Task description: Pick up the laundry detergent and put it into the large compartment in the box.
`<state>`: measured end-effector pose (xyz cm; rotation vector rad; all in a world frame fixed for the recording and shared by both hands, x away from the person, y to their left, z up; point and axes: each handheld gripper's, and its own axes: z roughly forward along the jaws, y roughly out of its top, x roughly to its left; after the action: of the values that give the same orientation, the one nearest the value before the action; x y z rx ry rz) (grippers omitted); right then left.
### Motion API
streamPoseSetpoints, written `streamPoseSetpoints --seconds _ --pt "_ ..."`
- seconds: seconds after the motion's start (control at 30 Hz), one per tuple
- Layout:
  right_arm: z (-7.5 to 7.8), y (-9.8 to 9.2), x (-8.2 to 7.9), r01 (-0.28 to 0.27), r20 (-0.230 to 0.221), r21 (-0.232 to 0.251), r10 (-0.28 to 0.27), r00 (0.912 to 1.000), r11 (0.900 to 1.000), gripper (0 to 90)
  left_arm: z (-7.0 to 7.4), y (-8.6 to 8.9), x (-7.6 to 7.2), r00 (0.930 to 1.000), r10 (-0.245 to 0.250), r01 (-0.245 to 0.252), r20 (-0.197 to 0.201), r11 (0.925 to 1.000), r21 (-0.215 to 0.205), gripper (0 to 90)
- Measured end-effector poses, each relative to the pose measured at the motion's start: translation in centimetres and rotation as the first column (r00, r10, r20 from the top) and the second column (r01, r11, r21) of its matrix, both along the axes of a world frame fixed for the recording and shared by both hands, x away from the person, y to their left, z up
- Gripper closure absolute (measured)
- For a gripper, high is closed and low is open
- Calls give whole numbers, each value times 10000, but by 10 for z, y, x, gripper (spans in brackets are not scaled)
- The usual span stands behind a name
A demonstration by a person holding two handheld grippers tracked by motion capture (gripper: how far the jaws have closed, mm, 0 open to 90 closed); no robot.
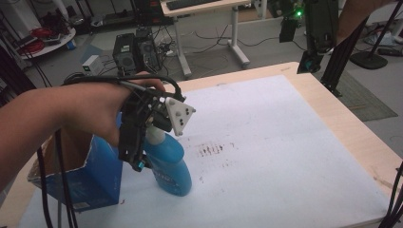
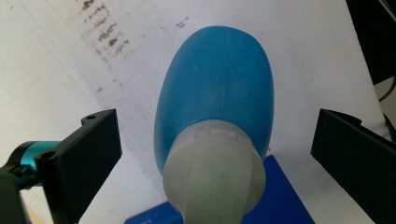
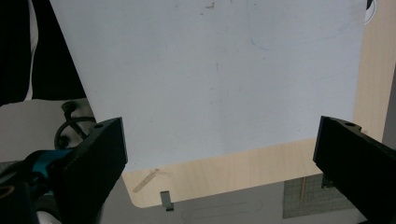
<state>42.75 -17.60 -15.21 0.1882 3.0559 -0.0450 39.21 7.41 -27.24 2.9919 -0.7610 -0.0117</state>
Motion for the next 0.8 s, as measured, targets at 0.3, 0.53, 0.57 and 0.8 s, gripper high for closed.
streamPoseSetpoints --seconds 0.3,0.53,0.57,0.8 --pt "-3 9 -3 -147 13 53 147 9999 9999 19 -14 -4 3 9992 -405 405 32 9990 170 16" --pt "-4 11 -1 -89 1 15 89 10000 10000 19 -26 -3 2 9991 -422 421 31 9990 179 17" --pt "-4 12 0 -133 -15 7 133 9999 9999 19 -26 -3 2 9990 -452 451 43 9989 144 16" --pt "-6 14 1 -234 -7 11 234 9997 9997 19 -26 -3 1 9983 -574 574 27 9982 150 17"
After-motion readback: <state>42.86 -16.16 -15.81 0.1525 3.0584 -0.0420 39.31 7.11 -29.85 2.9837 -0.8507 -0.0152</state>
